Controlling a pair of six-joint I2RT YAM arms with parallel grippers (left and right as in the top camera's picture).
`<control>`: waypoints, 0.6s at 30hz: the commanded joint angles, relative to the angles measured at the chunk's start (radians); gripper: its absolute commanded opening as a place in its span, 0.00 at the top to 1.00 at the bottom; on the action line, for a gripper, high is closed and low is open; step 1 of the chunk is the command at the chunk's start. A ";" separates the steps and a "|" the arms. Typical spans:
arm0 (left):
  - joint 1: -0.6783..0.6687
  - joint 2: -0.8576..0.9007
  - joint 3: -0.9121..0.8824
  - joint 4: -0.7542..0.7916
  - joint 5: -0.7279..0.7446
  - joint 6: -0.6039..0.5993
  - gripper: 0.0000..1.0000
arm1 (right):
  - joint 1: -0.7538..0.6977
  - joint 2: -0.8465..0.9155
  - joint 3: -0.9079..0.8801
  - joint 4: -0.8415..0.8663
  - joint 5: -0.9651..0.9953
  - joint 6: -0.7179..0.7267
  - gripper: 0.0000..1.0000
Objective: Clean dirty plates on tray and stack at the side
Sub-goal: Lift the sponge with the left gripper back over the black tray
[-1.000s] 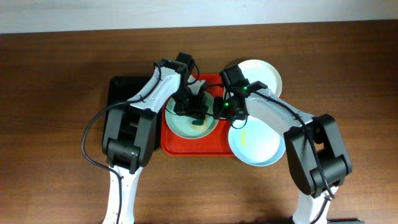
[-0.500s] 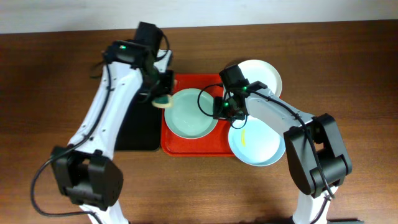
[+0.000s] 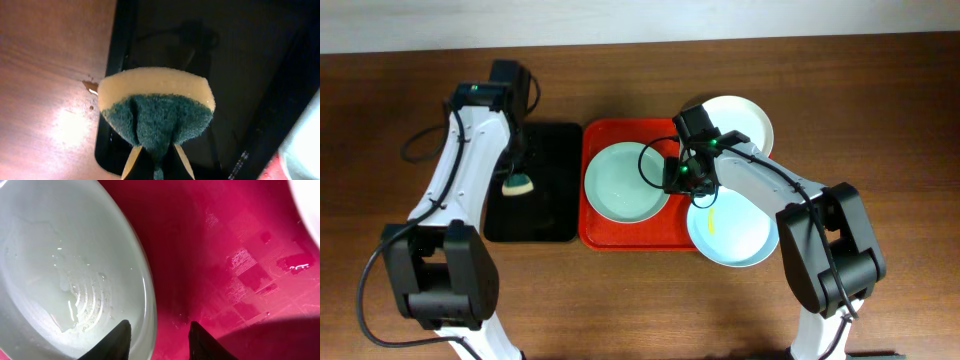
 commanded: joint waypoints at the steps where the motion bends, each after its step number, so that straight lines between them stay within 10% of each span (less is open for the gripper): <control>1: 0.037 0.008 -0.111 0.070 0.016 -0.032 1.00 | 0.006 0.008 -0.011 0.003 0.006 -0.004 0.61; 18: 0.174 0.007 -0.211 0.248 0.319 0.086 1.00 | 0.066 0.008 -0.011 0.043 0.149 -0.003 0.70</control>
